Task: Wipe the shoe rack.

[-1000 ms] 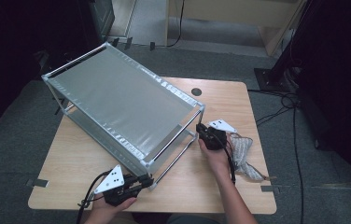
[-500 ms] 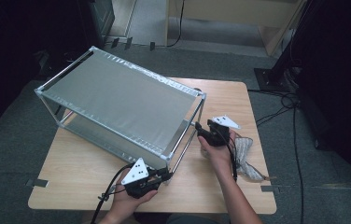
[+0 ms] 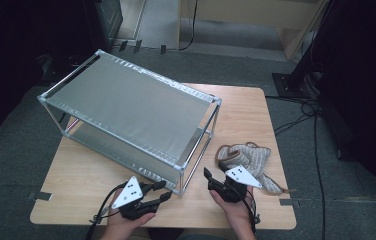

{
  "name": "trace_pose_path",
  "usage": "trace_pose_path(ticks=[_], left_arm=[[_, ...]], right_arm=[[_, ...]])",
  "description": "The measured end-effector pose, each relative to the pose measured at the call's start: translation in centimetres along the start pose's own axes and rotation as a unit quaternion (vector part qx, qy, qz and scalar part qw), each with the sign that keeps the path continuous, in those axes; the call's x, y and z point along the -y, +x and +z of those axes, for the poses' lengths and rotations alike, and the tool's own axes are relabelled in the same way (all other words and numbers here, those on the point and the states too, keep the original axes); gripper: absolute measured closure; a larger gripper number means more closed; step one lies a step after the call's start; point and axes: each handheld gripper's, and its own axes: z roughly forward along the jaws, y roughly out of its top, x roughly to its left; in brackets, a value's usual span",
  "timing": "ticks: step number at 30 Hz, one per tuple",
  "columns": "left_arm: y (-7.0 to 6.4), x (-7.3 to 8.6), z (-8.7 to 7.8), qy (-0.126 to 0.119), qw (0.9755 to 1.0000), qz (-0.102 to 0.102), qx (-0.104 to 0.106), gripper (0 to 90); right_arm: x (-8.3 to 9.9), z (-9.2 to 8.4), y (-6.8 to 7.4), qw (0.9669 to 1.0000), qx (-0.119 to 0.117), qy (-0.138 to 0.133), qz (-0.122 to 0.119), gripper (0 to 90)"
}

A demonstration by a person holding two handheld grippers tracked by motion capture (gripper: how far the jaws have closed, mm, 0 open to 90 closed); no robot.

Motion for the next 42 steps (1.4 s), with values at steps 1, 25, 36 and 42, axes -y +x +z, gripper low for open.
trace_pose_path(ticks=[1,25,36,42], left_arm=[[0.3,0.1,-0.9,-0.004,1.0000,-0.001,-0.009,58.0],[9.6,1.8,-10.0,-0.055,0.9798,-0.089,-0.170,56.9],[10.2,1.9,-10.2,-0.056,0.9767,-0.093,-0.185,56.6],[10.5,1.8,-10.6,-0.053,0.9743,-0.088,-0.200,55.9]], right_arm=[[0.2,-0.2,0.2,0.9998,-0.014,-0.003,0.012,39.7],[1.4,-1.2,7.6,0.9879,-0.143,-0.037,-0.046,54.5],[1.4,-0.8,7.6,0.9907,-0.115,-0.037,-0.062,80.3],[1.6,-1.4,7.1,0.9894,-0.115,-0.037,-0.081,81.2]])
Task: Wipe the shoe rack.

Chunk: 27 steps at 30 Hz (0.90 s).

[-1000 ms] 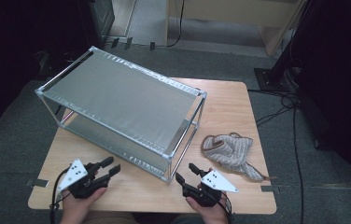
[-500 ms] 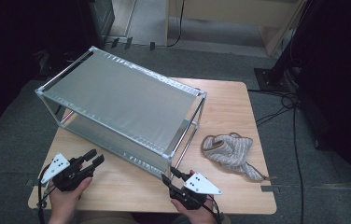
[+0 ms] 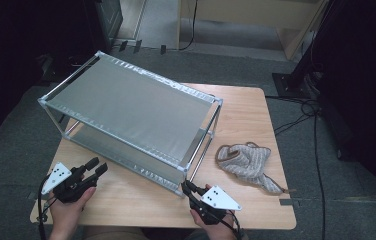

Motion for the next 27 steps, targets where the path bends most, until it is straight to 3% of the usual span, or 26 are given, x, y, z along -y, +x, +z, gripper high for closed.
trace_pose_path(ticks=[7,8,9,10,12,15,16,19,22,23,26,27], left_arm=[[0.9,-0.3,-0.2,-0.009,0.9996,-0.008,-0.027,56.2],[1.3,-0.4,-0.3,-0.010,0.9990,-0.011,-0.043,56.1],[1.3,-0.4,-0.3,-0.010,0.9990,-0.011,-0.043,56.0],[2.0,-0.6,-0.5,-0.013,0.9974,-0.014,-0.069,56.0],[2.4,-0.6,-0.7,-0.015,0.9966,-0.016,-0.079,55.9],[3.4,-0.8,-1.1,-0.019,0.9933,-0.022,-0.111,55.9],[4.0,-0.9,-1.3,-0.021,0.9907,-0.024,-0.132,56.0],[4.6,-1.0,-1.4,-0.023,0.9880,-0.027,-0.150,55.9],[5.4,-1.2,-1.4,-0.028,0.9834,-0.032,-0.176,55.6],[5.9,-1.3,-1.4,-0.031,0.9802,-0.031,-0.193,55.6],[6.4,-1.4,-1.3,-0.031,0.9783,-0.031,-0.203,55.9],[6.9,-1.5,-1.1,-0.031,0.9755,-0.031,-0.216,56.3]], right_arm=[[0.4,-1.4,-1.1,1.0000,0.009,0.001,0.003,81.1],[0.5,-1.9,-1.5,0.9999,0.016,0.001,0.005,81.2],[0.5,-1.9,-1.5,0.9999,0.016,0.001,0.005,81.2],[0.6,-2.1,-1.6,0.9998,0.019,0.001,0.005,81.2],[0.7,-2.5,-2.0,0.9996,0.026,-0.001,0.007,81.2],[0.9,-3.0,-2.5,0.9993,0.035,-0.002,0.009,81.2],[1.0,-3.3,-2.6,0.9992,0.039,-0.003,0.007,81.3],[1.1,-3.6,-2.8,0.9991,0.041,-0.004,0.008,81.4],[1.2,-3.9,-2.8,0.9989,0.045,-0.005,0.009,81.4],[1.3,-4.2,-2.9,0.9988,0.047,-0.005,0.008,81.5],[1.5,-4.6,-2.9,0.9988,0.048,-0.006,0.008,81.5],[1.6,-4.8,-3.0,0.9988,0.048,-0.006,0.007,81.5]])
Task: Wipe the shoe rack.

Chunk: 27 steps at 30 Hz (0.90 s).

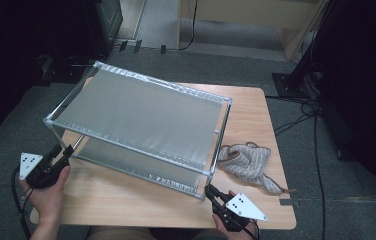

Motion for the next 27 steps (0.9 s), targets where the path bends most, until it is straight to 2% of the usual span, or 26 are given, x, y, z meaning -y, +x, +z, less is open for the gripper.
trace_pose_path(ticks=[2,3,4,5,6,10,11,12,13,17,21,24,27], left_arm=[[0.3,-0.1,0.3,0.000,0.9999,0.001,-0.014,56.4],[0.3,-0.1,0.3,0.000,0.9999,0.001,-0.014,56.4],[0.6,-0.2,0.7,0.000,0.9997,0.003,-0.024,56.6],[0.6,-0.2,0.7,0.000,0.9997,0.003,-0.024,57.0],[0.6,-0.2,1.2,0.003,0.9995,0.013,-0.029,57.5],[0.8,-0.3,2.0,0.008,0.9993,0.029,-0.024,74.4],[0.9,-0.4,2.3,0.014,0.9990,0.035,-0.025,74.4],[1.2,-0.4,2.4,0.017,0.9992,0.035,-0.015,78.6],[1.2,-0.4,2.4,0.017,0.9992,0.035,-0.015,79.1],[1.3,-0.3,2.1,0.018,0.9992,0.035,-0.012,79.5],[1.8,-0.2,1.3,0.021,0.9992,0.033,-0.010,79.5],[2.4,0.0,0.2,0.020,0.9995,0.020,-0.011,79.2],[2.6,0.1,-0.4,0.021,0.9996,0.018,-0.011,79.2]], right_arm=[[0.1,-0.3,0.0,1.0000,0.000,-0.001,0.000,81.5],[0.1,-0.3,0.0,1.0000,0.000,-0.001,0.000,81.5],[0.2,-0.5,-0.1,1.0000,-0.001,-0.001,0.000,81.6],[0.2,-0.5,-0.1,1.0000,-0.001,-0.001,0.000,81.6],[0.3,-0.6,-0.1,1.0000,0.000,-0.002,0.000,81.6],[0.4,-0.7,-0.2,1.0000,-0.002,-0.003,0.000,81.5],[0.4,-0.7,-0.2,1.0000,-0.002,-0.003,0.000,81.5],[0.4,-0.7,-0.2,1.0000,-0.005,-0.002,0.001,81.5],[0.4,-0.7,-0.2,1.0000,-0.005,-0.002,0.001,81.5],[0.4,-0.6,-0.2,1.0000,-0.005,-0.001,0.001,81.4],[0.2,-0.1,-0.3,1.0000,0.005,-0.001,0.004,81.2],[-0.1,0.9,-0.3,0.9998,0.016,0.002,0.008,80.9],[-0.3,1.5,-0.3,0.9996,0.023,0.007,0.012,80.7]])
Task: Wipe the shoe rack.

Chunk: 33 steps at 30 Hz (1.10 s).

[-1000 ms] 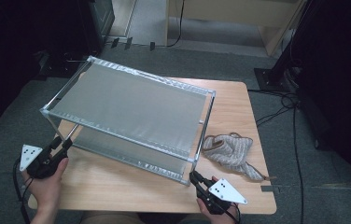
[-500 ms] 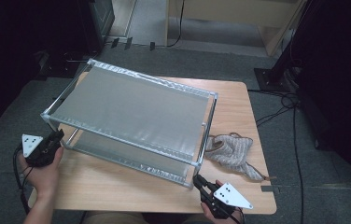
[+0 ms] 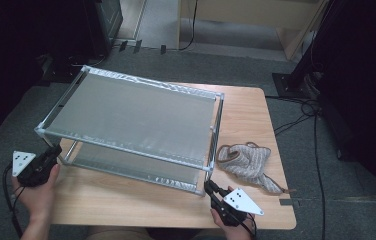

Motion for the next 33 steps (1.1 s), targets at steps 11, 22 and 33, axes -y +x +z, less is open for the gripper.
trace_pose_path(ticks=[11,22,33], left_arm=[[0.6,1.1,-3.9,0.014,0.9997,0.003,0.022,79.0],[-2.4,2.2,-6.7,0.033,0.9979,0.002,0.055,78.7],[-6.3,3.1,-7.7,0.043,0.9888,0.028,0.140,78.4]], right_arm=[[-2.1,5.2,-2.2,0.9984,0.047,0.017,0.024,80.4],[-4.7,9.7,-5.7,0.9934,0.078,0.020,0.081,54.2],[-3.7,3.1,-8.1,0.9847,0.162,0.035,0.053,37.0]])
